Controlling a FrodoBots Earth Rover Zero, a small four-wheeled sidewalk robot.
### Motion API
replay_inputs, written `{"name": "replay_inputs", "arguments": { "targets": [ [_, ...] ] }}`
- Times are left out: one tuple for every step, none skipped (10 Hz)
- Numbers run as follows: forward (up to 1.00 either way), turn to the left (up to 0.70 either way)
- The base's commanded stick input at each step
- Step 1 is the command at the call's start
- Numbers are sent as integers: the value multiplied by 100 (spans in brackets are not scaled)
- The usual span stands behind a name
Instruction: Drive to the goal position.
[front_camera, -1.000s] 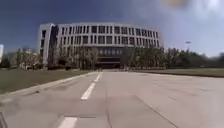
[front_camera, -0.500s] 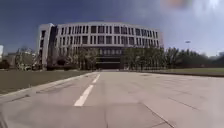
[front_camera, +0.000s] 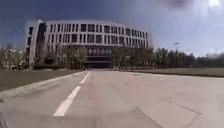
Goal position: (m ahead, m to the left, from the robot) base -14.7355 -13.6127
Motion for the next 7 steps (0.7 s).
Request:
{"name": "replay_inputs", "arguments": {
  "targets": [
    [70, 0],
    [70, 0],
    [70, 0],
    [70, 0],
    [70, 0],
    [70, 0],
    [70, 0]
  ]
}}
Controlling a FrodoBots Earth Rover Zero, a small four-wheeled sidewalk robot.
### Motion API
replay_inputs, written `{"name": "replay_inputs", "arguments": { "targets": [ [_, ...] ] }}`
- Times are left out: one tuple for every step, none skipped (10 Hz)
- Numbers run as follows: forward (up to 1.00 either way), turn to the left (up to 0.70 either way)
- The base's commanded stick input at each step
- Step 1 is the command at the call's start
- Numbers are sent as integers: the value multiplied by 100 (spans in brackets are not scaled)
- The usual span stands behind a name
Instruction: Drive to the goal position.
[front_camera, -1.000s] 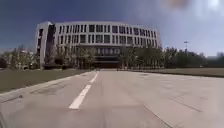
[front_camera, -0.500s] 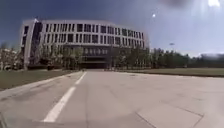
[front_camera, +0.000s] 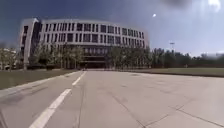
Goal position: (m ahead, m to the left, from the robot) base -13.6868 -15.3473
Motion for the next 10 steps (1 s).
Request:
{"name": "replay_inputs", "arguments": {
  "targets": [
    [70, 0],
    [70, 0],
    [70, 0],
    [70, 0],
    [70, 0],
    [70, -9],
    [70, -26],
    [70, -32],
    [70, -32],
    [70, -32]
  ]
}}
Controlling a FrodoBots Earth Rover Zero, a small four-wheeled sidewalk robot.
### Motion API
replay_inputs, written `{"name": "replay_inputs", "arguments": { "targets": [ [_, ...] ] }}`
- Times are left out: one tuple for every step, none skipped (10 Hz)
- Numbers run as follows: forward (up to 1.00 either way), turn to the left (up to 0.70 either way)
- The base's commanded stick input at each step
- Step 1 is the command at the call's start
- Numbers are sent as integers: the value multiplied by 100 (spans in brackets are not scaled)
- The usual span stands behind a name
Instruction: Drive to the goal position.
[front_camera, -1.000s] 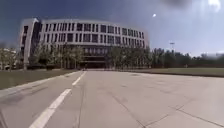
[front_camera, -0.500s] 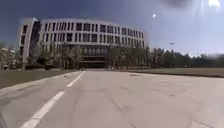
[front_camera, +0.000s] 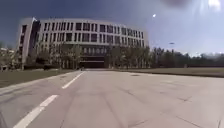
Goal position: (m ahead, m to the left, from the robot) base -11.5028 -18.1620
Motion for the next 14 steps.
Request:
{"name": "replay_inputs", "arguments": {
  "targets": [
    [70, -32],
    [70, -32],
    [70, -32],
    [70, -32],
    [70, -32],
    [70, -32],
    [70, -32],
    [70, -32],
    [70, -32],
    [70, -32],
    [70, -32],
    [70, -32],
    [70, -32],
    [70, -32]
  ]
}}
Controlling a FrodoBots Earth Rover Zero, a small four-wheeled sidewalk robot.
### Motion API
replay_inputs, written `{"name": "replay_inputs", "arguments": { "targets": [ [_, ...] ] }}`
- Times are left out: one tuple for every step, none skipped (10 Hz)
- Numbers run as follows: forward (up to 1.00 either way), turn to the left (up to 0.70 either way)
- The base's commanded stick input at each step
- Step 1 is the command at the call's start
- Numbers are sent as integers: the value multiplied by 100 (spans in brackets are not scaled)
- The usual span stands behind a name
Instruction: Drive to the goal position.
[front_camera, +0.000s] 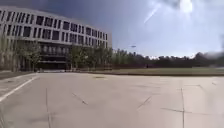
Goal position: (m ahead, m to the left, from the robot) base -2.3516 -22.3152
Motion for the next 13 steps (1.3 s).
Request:
{"name": "replay_inputs", "arguments": {
  "targets": [
    [70, -32],
    [70, -32],
    [70, -32],
    [70, -32],
    [70, -32],
    [70, -32],
    [70, -32],
    [70, -32],
    [70, -32],
    [70, -32],
    [70, -32],
    [70, -14],
    [70, -1]
  ]
}}
